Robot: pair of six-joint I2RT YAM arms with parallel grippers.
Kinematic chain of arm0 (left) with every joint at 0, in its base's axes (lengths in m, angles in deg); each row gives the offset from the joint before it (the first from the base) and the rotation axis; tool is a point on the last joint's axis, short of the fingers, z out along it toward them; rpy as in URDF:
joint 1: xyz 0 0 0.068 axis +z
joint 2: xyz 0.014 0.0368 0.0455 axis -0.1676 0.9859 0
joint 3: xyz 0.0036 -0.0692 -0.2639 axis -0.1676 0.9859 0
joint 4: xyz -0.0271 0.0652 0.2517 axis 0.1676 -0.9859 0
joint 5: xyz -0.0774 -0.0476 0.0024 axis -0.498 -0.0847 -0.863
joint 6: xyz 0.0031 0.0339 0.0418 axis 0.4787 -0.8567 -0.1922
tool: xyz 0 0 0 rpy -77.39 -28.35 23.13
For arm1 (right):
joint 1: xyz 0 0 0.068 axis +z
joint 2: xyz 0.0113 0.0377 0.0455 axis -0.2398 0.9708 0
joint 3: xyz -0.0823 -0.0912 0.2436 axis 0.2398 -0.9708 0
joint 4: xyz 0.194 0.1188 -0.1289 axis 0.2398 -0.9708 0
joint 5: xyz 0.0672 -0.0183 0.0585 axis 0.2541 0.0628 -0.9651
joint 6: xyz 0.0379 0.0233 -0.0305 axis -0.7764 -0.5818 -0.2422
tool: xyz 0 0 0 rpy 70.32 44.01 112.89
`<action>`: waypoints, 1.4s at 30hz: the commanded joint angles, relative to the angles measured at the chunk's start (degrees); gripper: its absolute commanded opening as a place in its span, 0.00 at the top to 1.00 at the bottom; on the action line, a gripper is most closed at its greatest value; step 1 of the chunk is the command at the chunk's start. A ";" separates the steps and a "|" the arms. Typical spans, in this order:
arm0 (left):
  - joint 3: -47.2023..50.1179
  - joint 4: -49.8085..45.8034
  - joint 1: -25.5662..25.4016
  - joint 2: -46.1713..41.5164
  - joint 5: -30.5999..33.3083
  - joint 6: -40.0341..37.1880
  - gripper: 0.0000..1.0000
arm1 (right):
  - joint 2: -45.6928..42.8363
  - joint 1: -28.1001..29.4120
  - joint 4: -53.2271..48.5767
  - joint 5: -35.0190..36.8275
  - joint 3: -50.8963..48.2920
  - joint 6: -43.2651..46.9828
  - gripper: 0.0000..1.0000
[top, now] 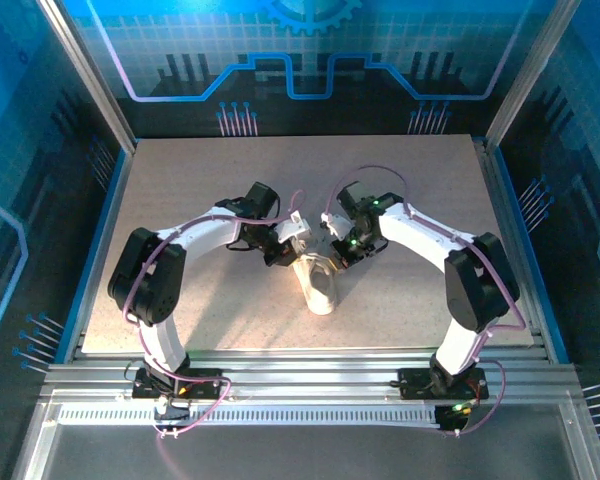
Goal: Tie the shoes
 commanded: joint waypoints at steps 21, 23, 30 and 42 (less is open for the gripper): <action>3.93 -0.63 -0.25 -3.13 1.50 0.58 1.00 | 0.71 -1.06 -1.18 -1.74 -2.84 -1.33 0.93; 3.98 0.02 -1.11 -3.63 1.78 -0.20 1.00 | -1.29 -1.15 -0.04 -2.34 -2.85 -1.94 0.85; 3.19 1.60 -2.33 -3.36 3.00 -0.96 1.00 | -6.27 -3.86 1.29 -6.74 -1.30 -4.28 0.60; 3.49 2.92 -3.29 -3.70 4.43 -1.88 1.00 | -1.98 -2.53 3.91 -9.77 5.97 -8.77 0.56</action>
